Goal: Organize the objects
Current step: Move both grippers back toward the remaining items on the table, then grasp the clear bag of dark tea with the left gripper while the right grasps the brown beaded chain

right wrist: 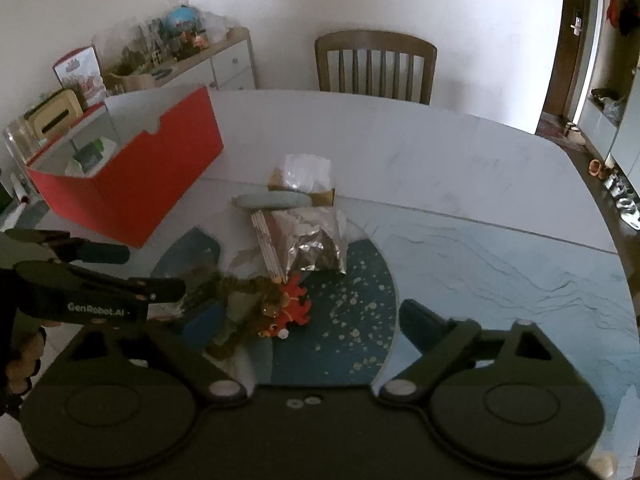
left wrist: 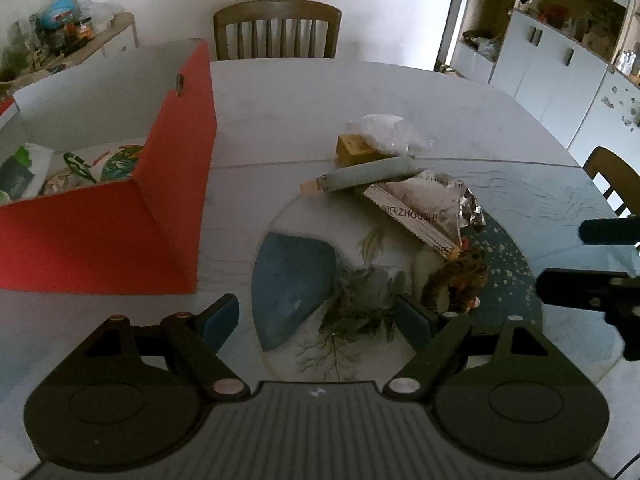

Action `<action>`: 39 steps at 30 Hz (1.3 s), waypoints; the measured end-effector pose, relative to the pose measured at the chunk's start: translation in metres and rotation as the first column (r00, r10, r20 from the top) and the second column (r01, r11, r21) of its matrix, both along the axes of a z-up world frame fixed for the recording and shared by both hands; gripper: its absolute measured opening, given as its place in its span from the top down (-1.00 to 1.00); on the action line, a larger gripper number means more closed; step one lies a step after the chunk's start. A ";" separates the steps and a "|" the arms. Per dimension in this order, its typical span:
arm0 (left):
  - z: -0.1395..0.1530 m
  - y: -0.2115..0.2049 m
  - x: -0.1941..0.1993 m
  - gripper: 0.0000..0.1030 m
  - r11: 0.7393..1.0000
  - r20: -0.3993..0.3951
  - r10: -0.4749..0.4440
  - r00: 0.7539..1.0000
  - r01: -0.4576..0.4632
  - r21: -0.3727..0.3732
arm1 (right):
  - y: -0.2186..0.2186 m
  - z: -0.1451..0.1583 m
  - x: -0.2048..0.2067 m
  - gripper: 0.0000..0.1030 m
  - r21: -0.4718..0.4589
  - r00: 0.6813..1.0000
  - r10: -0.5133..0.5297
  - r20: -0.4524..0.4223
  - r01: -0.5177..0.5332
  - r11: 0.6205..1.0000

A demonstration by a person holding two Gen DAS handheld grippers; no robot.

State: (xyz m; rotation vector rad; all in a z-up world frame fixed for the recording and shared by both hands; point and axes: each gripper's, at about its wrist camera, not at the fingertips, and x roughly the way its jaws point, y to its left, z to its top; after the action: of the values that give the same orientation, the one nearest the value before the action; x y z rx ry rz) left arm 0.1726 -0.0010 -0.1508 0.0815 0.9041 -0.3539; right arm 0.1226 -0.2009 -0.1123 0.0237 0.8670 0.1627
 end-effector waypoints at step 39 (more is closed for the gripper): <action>-0.011 -0.002 0.025 0.31 0.991 -0.059 -0.085 0.995 0.078 -0.108 | 0.037 -0.018 0.038 0.92 0.055 0.994 0.088 -0.061 -0.085 0.995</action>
State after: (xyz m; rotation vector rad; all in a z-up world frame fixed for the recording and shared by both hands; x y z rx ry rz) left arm 0.1978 -0.0035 -0.1617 0.0098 0.9449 -0.4820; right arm 0.1605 -0.1638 -0.1308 0.0408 0.9277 0.2671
